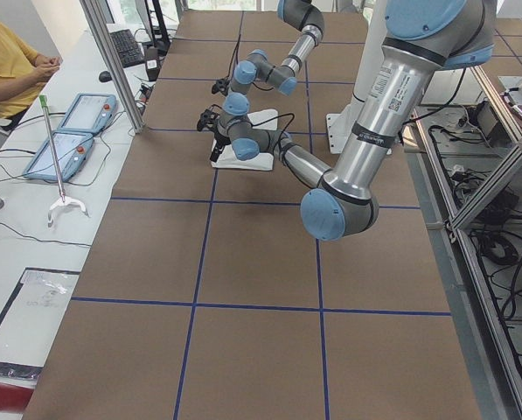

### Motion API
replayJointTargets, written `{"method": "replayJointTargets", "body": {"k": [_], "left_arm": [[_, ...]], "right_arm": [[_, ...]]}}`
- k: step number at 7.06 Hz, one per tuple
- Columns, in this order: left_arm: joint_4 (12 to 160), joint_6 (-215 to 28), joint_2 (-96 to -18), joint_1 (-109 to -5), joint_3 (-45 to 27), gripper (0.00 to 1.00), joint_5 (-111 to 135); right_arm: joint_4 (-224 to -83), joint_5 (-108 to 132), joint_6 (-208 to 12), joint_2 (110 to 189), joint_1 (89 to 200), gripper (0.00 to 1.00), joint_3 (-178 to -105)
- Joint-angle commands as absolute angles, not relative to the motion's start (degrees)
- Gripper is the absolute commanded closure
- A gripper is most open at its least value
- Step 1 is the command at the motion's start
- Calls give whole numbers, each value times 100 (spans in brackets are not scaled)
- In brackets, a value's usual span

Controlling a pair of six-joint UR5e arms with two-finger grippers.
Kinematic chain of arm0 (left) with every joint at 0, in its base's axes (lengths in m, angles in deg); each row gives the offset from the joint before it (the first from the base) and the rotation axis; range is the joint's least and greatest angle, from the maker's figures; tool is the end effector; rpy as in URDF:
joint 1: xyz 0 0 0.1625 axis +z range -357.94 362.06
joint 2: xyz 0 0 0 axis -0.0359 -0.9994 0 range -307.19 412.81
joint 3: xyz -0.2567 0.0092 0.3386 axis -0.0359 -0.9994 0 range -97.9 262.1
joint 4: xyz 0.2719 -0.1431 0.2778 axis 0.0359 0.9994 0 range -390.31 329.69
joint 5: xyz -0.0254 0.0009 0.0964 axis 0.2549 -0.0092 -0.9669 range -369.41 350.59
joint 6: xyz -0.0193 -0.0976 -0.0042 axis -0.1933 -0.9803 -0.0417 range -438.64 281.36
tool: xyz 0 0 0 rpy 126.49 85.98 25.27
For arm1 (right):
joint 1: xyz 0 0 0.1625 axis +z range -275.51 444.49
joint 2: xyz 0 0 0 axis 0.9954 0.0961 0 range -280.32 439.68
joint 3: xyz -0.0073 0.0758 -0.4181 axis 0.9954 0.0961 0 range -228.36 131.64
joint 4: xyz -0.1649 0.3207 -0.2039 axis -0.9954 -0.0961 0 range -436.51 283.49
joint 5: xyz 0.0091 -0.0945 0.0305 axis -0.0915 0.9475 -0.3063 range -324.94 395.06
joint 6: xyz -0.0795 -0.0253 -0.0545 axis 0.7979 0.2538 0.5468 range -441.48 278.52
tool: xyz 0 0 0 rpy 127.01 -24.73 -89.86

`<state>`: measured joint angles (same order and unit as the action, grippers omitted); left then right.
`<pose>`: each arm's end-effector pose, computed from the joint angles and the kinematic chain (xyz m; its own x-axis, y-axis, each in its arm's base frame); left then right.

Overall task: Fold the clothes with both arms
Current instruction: 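Hold the folded edge with both grippers and press it flat onto the far half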

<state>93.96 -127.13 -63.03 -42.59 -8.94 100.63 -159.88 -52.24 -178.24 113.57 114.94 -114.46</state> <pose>0.4036 -0.5379 0.3255 0.5532 0.3289 -0.7654 0.1069 0.8831 0.4568 -0.6410 -0.5370 0.2054 0.6041 0.4916 0.6272 -0.6071 0.7938 -0.0374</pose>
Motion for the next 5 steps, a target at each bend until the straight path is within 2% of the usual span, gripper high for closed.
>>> {"method": "replayJointTargets", "body": {"k": [1, 5], "left_arm": [[9396, -12707, -6303, -4259, -887, 0, 10063], [9396, -12725, -6303, -4259, -896, 0, 10063]], "right_arm": [[-16000, -5222, -17799, 11361, 11498, 100, -11445], [-16245, -5257, -17668, 11352, 11752, 100, -11498]]}}
